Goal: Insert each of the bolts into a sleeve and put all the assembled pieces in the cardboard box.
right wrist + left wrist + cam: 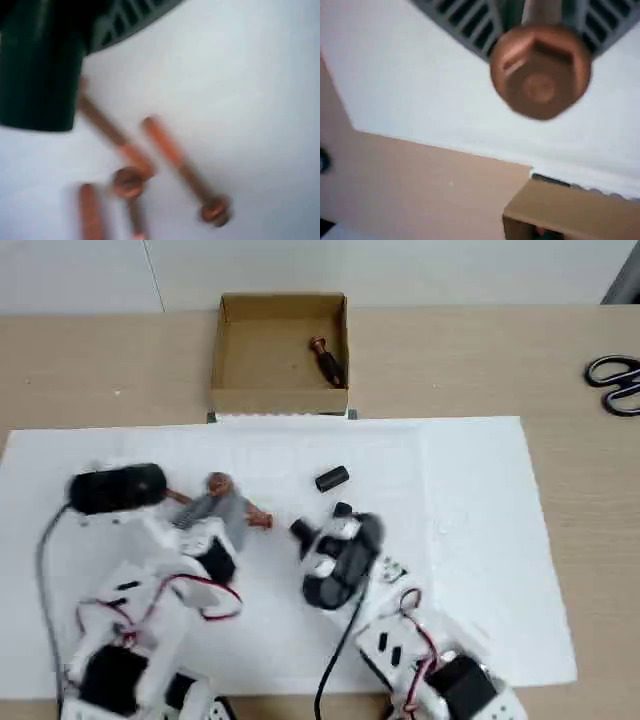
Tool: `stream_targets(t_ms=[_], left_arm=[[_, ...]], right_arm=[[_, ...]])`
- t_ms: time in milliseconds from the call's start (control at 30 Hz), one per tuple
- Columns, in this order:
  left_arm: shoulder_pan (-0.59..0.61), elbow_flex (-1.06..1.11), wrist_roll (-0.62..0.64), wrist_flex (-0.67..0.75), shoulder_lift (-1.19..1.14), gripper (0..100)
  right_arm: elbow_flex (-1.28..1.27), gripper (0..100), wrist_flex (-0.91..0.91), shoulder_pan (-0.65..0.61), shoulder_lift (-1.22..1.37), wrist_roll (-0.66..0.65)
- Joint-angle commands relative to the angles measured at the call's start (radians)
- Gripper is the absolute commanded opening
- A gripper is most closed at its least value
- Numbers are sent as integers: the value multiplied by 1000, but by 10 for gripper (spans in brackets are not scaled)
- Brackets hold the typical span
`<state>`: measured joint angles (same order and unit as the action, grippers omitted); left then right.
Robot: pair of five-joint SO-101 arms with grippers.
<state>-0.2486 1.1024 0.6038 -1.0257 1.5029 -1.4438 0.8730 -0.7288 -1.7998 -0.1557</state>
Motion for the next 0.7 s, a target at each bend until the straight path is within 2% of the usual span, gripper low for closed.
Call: stream_targets(t_ms=[0,367,533,667], left_arm=[[15,-4,6,-3,3,5],[15,-27,6,8,9,5],[15,-56,6,6,3,5],[17,4,3,5,3,5]], right_arm=[[32,2,-13,18,-7,-8],[23,2,-5,28,-2,-8],[-31,2,-10,117,-7,-5],[-78,2,-5,197,2,-2]])
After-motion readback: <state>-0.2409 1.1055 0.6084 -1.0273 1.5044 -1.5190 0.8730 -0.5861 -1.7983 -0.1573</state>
